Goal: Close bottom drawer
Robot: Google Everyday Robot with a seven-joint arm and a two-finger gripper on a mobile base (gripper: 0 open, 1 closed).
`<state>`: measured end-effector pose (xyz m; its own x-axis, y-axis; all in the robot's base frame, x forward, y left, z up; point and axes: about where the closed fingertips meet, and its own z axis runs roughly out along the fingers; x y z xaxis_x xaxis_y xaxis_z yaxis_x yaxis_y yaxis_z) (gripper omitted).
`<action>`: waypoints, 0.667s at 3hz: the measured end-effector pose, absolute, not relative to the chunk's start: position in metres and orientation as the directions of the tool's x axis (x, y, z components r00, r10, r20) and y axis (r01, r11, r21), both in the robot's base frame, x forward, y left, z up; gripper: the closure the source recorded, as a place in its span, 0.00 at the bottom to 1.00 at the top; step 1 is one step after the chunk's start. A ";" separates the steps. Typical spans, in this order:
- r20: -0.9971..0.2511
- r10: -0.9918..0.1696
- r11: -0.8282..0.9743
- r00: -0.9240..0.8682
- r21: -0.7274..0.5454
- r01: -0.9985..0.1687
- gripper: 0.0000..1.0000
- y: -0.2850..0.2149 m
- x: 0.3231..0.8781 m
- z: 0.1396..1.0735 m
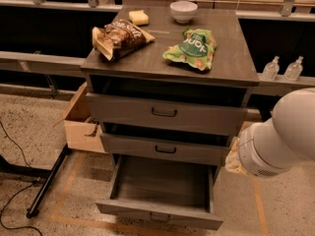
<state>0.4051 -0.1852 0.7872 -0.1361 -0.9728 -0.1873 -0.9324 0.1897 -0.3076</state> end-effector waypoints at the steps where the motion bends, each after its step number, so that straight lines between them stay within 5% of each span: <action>1: -0.184 -0.967 0.227 -0.175 -0.322 -0.919 1.00 -0.188 0.408 0.763; 2: -0.215 -0.958 0.252 -0.187 -0.327 -0.911 1.00 -0.181 0.411 0.718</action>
Offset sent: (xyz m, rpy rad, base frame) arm 0.0140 0.0149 -0.1271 0.0765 -0.0608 -0.0744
